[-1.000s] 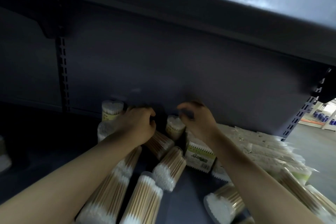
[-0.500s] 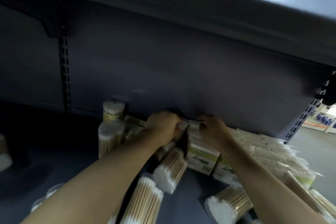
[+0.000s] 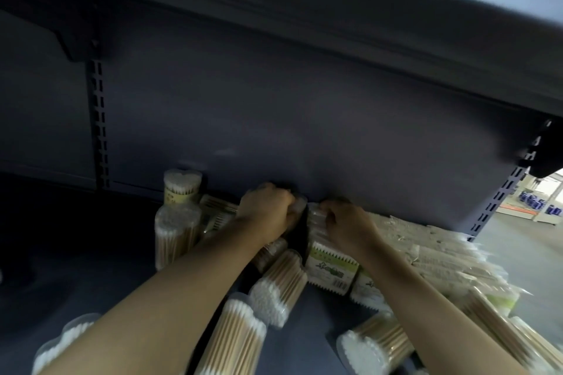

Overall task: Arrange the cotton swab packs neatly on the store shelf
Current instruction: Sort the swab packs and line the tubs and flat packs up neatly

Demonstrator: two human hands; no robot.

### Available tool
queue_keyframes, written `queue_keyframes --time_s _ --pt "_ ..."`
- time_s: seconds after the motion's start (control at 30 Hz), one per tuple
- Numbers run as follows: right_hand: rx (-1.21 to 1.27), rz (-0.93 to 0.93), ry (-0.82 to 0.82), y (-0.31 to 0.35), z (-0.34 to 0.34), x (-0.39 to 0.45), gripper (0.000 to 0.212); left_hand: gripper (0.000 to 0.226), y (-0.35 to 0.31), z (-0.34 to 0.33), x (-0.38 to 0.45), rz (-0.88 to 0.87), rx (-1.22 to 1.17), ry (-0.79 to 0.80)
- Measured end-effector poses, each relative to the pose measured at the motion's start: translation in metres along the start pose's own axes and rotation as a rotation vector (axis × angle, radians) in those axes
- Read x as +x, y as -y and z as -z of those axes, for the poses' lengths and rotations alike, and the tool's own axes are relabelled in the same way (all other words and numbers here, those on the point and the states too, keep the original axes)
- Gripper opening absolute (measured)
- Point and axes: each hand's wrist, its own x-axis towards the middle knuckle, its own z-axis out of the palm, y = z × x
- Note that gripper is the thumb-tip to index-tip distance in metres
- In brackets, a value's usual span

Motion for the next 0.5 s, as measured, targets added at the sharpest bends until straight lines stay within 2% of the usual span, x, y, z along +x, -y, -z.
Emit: queue_keyframes --time_s 0.13,0.33,0.5 --pt "0.057 -0.009 -0.065 0.005 0.008 -0.005 0.034 0.038 0.006 0.011 -0.006 -0.04 -0.071 -0.063" --pt "0.158 0.064 -0.173 0.021 0.024 -0.015 0.028 0.032 0.029 0.033 -0.027 0.095 0.002 -0.152" --pt "0.19 0.084 -0.162 0.029 0.026 -0.026 0.027 0.03 0.024 0.034 -0.053 0.099 -0.072 -0.061"
